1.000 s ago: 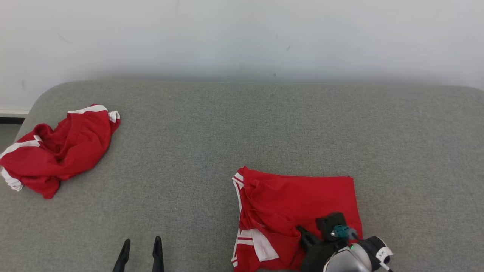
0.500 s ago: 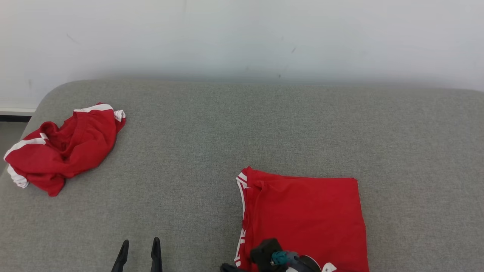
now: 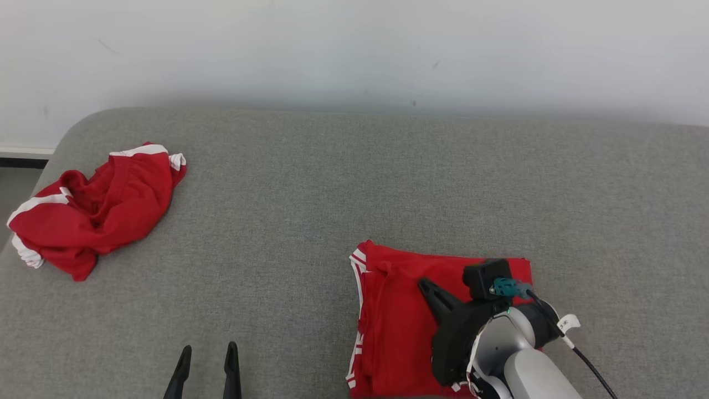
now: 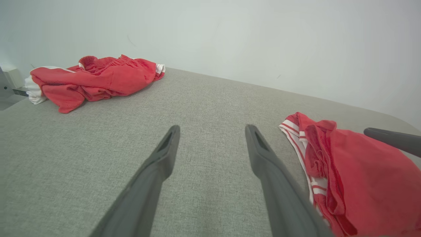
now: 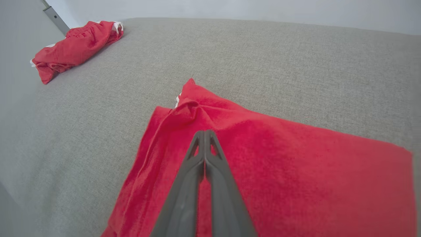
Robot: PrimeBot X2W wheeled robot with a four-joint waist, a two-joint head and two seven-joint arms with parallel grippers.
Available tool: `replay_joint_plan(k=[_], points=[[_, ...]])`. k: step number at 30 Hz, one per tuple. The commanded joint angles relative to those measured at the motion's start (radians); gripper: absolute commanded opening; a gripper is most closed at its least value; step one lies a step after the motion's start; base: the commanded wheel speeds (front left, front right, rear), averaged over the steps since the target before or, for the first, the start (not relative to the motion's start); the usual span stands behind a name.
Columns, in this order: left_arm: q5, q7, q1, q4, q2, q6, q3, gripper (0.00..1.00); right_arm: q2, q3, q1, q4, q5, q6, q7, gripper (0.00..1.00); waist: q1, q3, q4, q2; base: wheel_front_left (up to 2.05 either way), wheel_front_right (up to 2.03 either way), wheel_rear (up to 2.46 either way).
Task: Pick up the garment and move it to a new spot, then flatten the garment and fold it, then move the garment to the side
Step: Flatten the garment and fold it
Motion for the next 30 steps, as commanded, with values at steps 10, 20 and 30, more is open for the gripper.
replay_joint_plan(k=[10, 20, 30], points=[[-0.008, -0.003, -0.036, -0.01, -0.001, -0.005, -0.007, 1.0, 0.005, -0.043, -0.117, 0.136, -0.051, -0.002, 0.001, 0.0, -0.0001, 0.042, 0.037, 0.0, 0.0, 0.0, 0.0], [-0.014, -0.003, -0.049, -0.004, -0.001, -0.002, -0.017, 1.0, 0.005, 0.016, -0.182, 0.229, -0.043, -0.002, -0.017, 0.0, -0.0001, 0.067, 0.062, 0.0, 0.0, 0.0, 0.0], [-0.022, -0.003, -0.048, 0.008, -0.001, 0.0, -0.044, 1.0, 0.005, 0.09, -0.243, 0.302, 0.007, -0.003, -0.031, 0.0, -0.0001, 0.058, 0.094, 0.0, 0.0, 0.0, 0.0]])
